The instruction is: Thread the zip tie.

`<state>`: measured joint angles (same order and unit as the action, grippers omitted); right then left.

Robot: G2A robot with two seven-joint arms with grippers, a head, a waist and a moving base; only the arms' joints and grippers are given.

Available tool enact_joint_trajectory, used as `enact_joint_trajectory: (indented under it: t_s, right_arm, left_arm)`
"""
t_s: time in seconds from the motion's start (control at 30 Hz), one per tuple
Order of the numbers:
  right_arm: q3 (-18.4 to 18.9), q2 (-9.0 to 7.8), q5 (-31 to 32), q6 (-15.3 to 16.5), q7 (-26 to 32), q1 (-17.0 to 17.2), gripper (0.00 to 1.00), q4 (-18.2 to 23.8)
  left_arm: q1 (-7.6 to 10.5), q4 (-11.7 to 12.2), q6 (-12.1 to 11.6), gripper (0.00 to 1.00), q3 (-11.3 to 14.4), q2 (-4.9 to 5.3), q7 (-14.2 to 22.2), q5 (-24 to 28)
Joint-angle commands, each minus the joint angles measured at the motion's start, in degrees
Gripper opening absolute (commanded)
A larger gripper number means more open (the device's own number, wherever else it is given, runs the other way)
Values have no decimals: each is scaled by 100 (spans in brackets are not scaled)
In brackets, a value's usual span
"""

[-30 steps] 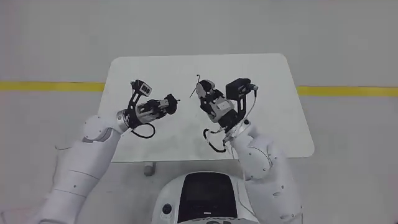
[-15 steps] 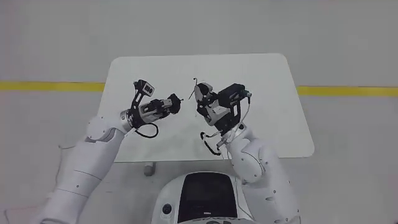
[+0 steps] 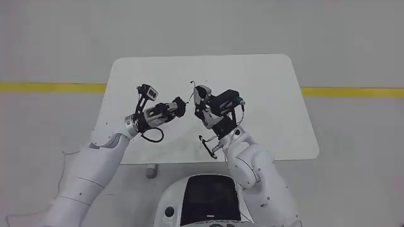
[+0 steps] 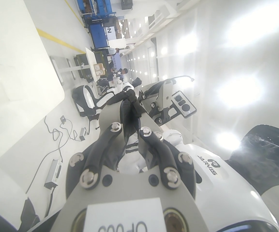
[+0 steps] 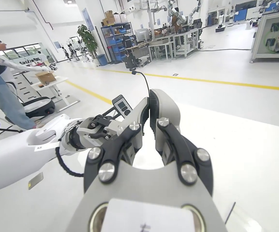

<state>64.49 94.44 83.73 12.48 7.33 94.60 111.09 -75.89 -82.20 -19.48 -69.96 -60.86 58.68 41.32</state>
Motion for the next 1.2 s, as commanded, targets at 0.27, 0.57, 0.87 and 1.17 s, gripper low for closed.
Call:
enact_joint_trajectory:
  t_s: [0.27,0.57,0.87,1.17]
  right_arm:
    - [-24,-38,55,-108,-55,-30,0,-32]
    - [-140,-92,408,-237,-148,-93,0,-85]
    - [-284,-161,616,-393,-139,-164,0,-164]
    - [-340,-235,608,-455,-71,-189,0,-148]
  left_arm:
    - [-71,-37,0,0,-31,-25,-80,1]
    - [-71,-37,0,0,-31,-25,-80,1]
    - [-71,-37,0,0,-31,-25,-80,1]
    - [-71,-37,0,0,-31,-25,-80,1]
